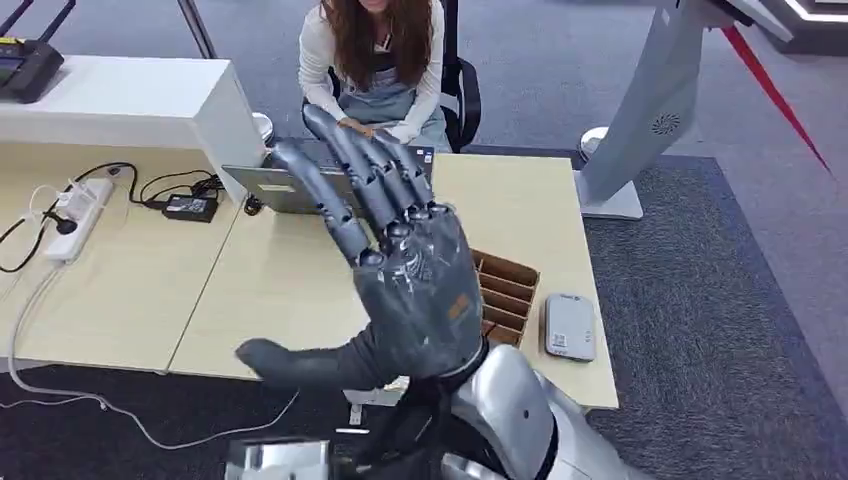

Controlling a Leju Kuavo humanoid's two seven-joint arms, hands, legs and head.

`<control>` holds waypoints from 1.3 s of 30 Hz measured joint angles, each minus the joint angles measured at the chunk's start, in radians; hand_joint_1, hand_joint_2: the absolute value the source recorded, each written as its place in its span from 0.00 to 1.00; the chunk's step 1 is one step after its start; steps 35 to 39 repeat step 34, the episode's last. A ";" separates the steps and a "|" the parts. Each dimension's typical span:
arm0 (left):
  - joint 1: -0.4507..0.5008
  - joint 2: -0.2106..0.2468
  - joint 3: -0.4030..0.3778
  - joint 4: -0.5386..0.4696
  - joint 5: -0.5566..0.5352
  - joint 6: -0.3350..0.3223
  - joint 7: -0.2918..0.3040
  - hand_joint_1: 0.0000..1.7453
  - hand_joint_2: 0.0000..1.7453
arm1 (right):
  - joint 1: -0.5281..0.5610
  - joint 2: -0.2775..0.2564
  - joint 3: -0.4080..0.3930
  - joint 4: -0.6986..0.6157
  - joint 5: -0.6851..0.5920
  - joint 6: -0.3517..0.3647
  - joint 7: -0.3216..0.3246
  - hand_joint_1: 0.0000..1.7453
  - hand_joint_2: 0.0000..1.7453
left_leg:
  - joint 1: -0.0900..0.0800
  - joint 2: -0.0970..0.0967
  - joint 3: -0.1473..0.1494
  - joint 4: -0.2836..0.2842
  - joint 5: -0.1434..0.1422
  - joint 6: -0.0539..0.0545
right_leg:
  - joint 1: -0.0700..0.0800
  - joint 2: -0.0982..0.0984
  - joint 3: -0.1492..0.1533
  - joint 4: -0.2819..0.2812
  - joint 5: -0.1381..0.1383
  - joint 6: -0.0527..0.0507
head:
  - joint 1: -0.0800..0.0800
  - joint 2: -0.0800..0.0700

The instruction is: Pass the card to the sensor for recognition and then transmit it.

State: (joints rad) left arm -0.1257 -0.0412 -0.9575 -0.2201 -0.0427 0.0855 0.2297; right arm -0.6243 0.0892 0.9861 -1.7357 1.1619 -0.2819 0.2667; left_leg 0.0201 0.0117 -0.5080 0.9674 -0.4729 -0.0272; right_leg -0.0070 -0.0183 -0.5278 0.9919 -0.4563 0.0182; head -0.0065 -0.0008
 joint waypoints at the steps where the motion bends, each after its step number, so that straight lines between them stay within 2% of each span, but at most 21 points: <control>1: 0.000 0.000 0.000 0.000 0.000 0.000 0.000 0.00 0.00 | 0.000 -0.006 -0.006 0.007 -0.009 -0.001 0.007 0.00 1.00 | 0.000 0.000 0.000 0.000 0.000 0.000 | 0.000 0.000 0.000 0.000 0.000 0.000 | 0.000 0.000; 7: 0.001 0.000 0.000 0.000 0.000 0.003 0.001 0.00 0.00 | 0.009 -0.044 -0.055 0.052 -0.061 -0.005 0.059 0.00 1.00 | 0.000 0.000 0.000 0.000 0.000 0.000 | 0.000 0.000 0.000 0.000 0.000 0.000 | 0.000 0.000; 15: 0.001 0.000 0.000 0.000 -0.001 0.006 0.006 0.00 0.00 | 0.029 -0.088 -0.103 0.097 -0.101 -0.016 0.088 0.00 1.00 | 0.000 0.000 0.000 0.000 0.000 0.000 | 0.000 0.000 -0.001 0.000 0.000 0.000 | 0.000 0.000; 22: 0.001 0.000 0.000 0.000 0.006 0.013 0.013 0.00 0.00 | 0.052 -0.125 -0.162 0.140 -0.166 -0.077 0.120 0.00 1.00 | 0.000 0.000 0.000 0.000 0.000 0.000 | 0.000 0.000 -0.001 0.000 0.000 0.000 | 0.000 0.000; 28: 0.001 0.000 0.000 0.000 0.018 0.021 0.020 0.00 0.00 | 0.099 -0.148 -0.225 0.159 -0.318 -0.153 0.098 0.00 1.00 | -0.001 0.000 0.000 0.000 0.000 0.000 | -0.001 0.000 -0.001 0.000 0.000 0.000 | 0.000 0.000; 31: 0.002 0.000 0.000 0.000 0.023 0.023 0.023 0.00 0.00 | 0.140 -0.161 -0.267 0.173 -0.472 -0.196 0.051 0.00 1.00 | -0.001 0.000 -0.001 0.000 0.000 0.000 | -0.001 0.000 -0.001 0.000 0.000 0.000 | 0.000 0.000; 34: 0.002 0.000 0.000 0.000 0.028 0.023 0.024 0.00 0.00 | 0.178 -0.166 -0.297 0.187 -0.653 -0.201 0.010 0.00 1.00 | -0.001 0.000 0.000 0.000 0.000 0.000 | -0.001 0.000 -0.001 0.000 0.000 0.000 | 0.000 0.000; 39: 0.002 0.000 0.000 0.000 0.028 0.023 0.024 0.00 0.00 | 0.178 -0.166 -0.297 0.187 -0.653 -0.201 0.010 0.00 1.00 | -0.001 0.000 0.000 0.000 0.000 0.000 | -0.001 0.000 -0.001 0.000 0.000 0.000 | 0.000 0.000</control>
